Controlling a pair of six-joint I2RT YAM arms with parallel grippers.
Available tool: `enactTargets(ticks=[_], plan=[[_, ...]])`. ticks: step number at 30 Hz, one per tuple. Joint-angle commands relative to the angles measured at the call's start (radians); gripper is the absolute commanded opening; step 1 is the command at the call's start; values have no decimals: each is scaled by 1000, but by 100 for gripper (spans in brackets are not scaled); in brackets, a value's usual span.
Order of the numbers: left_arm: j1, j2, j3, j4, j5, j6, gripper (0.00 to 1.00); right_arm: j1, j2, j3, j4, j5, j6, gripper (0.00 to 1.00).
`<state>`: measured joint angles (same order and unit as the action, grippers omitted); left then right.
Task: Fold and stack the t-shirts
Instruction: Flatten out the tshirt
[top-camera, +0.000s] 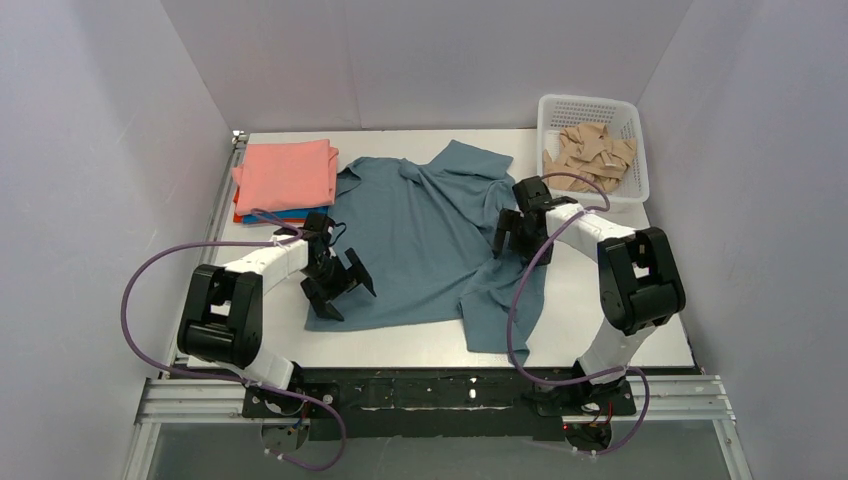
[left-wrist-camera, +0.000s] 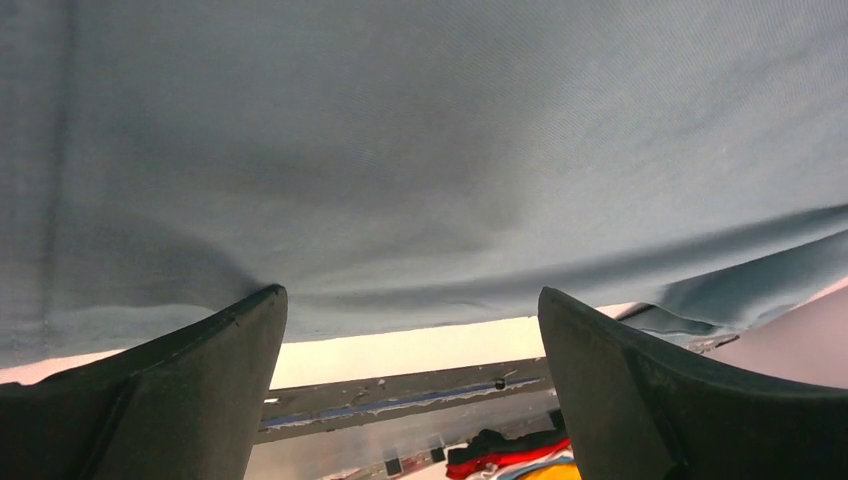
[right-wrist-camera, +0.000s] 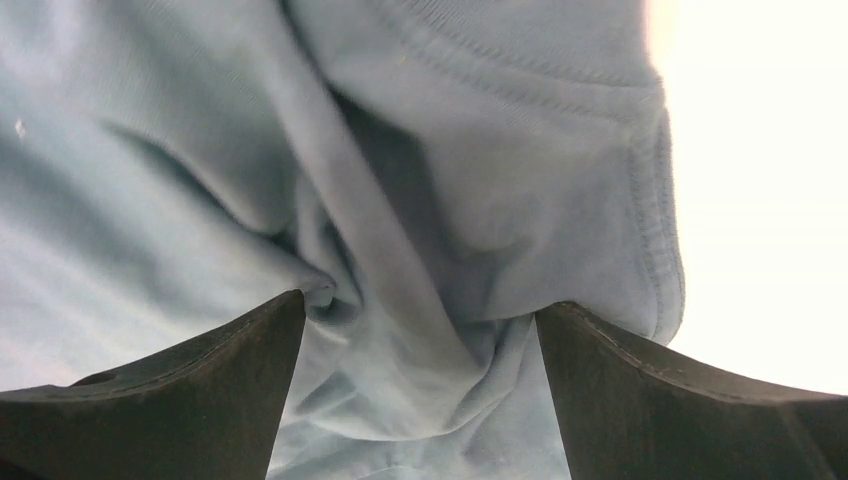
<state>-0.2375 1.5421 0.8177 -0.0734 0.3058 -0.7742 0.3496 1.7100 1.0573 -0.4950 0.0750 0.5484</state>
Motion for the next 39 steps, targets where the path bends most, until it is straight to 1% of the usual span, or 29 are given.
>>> enactTargets(ticks=[1, 6, 9, 13, 16, 19, 21, 23, 25, 28, 30, 32, 33, 36, 37, 38, 39], plan=[[70, 2, -46, -152, -168, 68, 100, -58, 36, 64, -24, 115, -70, 94], [138, -3, -31, -162, -162, 75, 100, -98, 71, 100, 2, 96, -130, 93], [150, -11, 3, -174, -149, 74, 100, -100, 65, 125, -2, 74, -182, 93], [150, -45, 27, -151, -78, 41, 100, -98, -1, 130, -24, 14, -196, 92], [149, -99, 36, -163, -47, 20, 99, -80, -100, 106, -51, -2, -183, 92], [149, -201, 23, -216, -80, -11, 99, -20, -210, 61, -118, 51, -152, 92], [146, -275, 0, -256, -101, -31, 100, 45, -282, 6, -176, 64, -107, 91], [140, -350, -32, -287, -126, -51, 99, 145, -351, -75, -209, 52, -65, 90], [137, -414, -65, -329, -155, -66, 99, 265, -390, -134, -227, 4, -18, 89], [135, -485, -90, -425, -216, -73, 100, 417, -382, -205, -246, -99, 48, 85], [134, -521, -98, -489, -260, -71, 99, 486, -360, -231, -278, -83, 88, 83], [135, -563, -119, -520, -289, -78, 100, 518, -337, -262, -281, -42, 111, 80], [134, -586, -135, -520, -323, -83, 100, 522, -325, -276, -269, -41, 116, 77], [135, -642, -162, -519, -358, -98, 100, 525, -280, -290, -238, -5, 126, 71], [134, -653, -166, -519, -364, -100, 100, 525, -265, -288, -234, 18, 132, 67], [135, -654, -166, -519, -361, -102, 99, 525, -253, -286, -229, 44, 138, 59], [135, -651, -165, -519, -356, -104, 100, 525, -235, -283, -230, 55, 145, 47]])
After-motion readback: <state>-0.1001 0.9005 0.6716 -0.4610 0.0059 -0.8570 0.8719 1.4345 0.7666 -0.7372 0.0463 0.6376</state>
